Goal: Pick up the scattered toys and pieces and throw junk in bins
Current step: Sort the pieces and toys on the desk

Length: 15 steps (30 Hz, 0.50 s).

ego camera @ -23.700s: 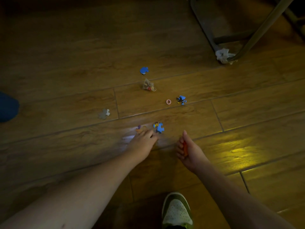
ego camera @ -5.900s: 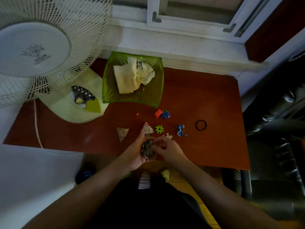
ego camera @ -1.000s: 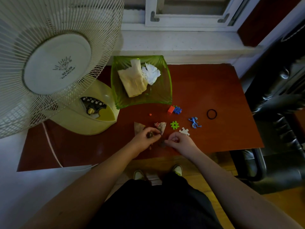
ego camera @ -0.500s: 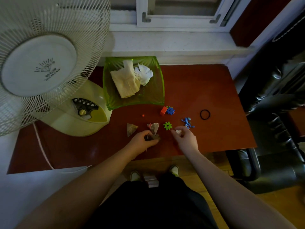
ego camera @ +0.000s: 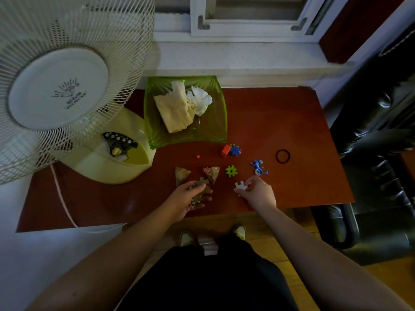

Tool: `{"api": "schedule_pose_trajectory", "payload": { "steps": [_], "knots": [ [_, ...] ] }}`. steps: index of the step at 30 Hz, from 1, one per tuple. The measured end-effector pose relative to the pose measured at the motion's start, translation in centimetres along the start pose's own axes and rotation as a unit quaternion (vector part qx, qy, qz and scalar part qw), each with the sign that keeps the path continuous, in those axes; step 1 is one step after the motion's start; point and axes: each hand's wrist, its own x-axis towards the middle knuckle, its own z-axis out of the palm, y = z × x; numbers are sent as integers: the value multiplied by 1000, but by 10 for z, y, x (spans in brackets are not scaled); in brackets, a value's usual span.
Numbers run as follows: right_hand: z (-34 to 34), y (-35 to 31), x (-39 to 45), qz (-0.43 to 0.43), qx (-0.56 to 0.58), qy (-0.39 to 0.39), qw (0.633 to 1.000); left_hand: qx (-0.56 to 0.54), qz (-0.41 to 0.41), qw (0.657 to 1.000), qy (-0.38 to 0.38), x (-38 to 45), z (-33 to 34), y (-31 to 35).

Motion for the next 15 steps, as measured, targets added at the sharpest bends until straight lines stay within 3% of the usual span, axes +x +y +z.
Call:
{"api": "schedule_pose_trajectory", "payload": {
  "steps": [4,15],
  "knots": [
    [1,3,0,-19,54,-7,998,1,-2,1000,-3,1,-1,-3],
    [3,-8,-10,-5,-48,-37,998,-32,-20,999,-26,-1,2,3]
  ]
}}
